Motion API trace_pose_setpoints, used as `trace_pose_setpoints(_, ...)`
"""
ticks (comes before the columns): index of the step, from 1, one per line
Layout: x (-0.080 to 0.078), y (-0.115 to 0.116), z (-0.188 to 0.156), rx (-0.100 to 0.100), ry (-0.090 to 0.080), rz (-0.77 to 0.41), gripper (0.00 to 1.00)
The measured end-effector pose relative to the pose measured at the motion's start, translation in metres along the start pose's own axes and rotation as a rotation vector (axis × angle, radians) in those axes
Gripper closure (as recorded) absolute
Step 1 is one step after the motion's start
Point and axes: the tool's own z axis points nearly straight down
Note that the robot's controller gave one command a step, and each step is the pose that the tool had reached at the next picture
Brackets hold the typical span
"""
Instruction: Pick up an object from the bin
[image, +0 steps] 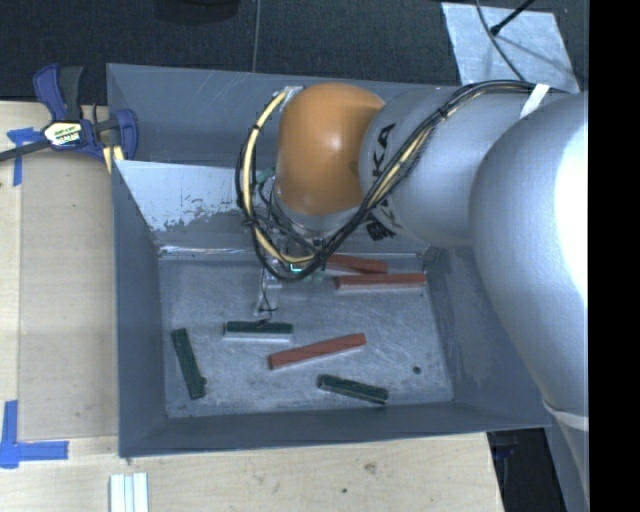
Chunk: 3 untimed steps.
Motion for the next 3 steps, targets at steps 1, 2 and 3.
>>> trace_pose_setpoints(1, 0.044, 0.006, 0.058, 0.001, -0.004, -0.283, 0.00)
trace_pose_setpoints(2, 0.042, 0.006, 0.056, 0.000, -0.009, -0.280, 1.00)
trace_pose_setpoints(3, 0.008, -0.030, -0.074, 0.003, -0.018, -0.531, 1.00)
